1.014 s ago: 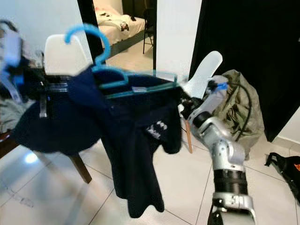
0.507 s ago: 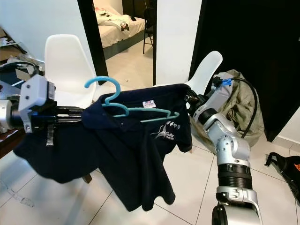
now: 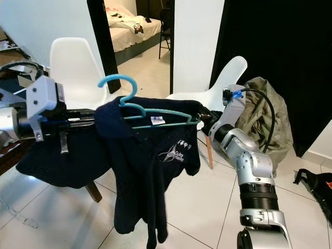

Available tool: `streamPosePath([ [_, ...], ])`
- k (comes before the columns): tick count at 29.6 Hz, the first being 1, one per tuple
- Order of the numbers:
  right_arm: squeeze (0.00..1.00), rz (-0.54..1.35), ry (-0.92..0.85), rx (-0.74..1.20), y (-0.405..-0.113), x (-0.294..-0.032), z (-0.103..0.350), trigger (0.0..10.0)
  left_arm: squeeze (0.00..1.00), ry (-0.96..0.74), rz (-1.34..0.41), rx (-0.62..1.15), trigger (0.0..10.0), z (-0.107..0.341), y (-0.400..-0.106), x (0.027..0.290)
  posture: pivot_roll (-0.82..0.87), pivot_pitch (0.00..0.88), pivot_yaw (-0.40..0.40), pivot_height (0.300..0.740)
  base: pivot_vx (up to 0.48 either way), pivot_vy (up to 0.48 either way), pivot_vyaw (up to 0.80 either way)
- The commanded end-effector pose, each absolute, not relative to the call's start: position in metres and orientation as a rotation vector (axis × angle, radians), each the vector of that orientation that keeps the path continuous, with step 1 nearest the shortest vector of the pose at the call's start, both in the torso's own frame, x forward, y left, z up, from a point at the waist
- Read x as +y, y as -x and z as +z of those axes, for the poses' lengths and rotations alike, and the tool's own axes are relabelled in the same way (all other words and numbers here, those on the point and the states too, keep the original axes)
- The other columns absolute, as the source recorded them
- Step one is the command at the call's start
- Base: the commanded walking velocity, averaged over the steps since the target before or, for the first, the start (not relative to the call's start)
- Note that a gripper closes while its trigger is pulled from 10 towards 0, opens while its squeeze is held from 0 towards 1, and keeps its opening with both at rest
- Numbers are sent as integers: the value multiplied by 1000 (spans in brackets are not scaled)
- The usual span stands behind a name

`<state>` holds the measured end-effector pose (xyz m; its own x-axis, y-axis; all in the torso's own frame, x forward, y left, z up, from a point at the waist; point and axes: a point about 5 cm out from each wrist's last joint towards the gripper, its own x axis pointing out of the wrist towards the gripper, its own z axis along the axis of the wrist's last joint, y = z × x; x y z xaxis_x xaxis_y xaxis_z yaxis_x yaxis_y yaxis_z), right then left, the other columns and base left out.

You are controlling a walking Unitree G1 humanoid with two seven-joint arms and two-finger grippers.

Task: Hang hanger

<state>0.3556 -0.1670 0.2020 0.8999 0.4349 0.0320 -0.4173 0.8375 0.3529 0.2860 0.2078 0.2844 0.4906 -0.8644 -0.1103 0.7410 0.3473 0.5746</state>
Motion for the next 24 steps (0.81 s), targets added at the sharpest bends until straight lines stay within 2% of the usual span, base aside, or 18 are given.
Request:
streamPosePath([
  [1,0,475,-359,113,-354,-159,189,0,0,-602,-1071,-316,10000,296,-279,205,53,0,-22,740,0,0,0],
  [9,0,457,-346,120,-354,-167,188,0,0,-667,-1013,-268,10000,289,-284,212,52,0,-21,740,0,0,0],
  [14,0,446,-324,139,-352,-172,184,0,0,-679,-884,-273,10000,296,-288,226,51,0,-21,740,0,0,0],
  [24,0,445,-303,161,-352,-170,179,0,0,-732,-845,-228,10000,294,-289,234,57,0,-22,740,0,0,0],
])
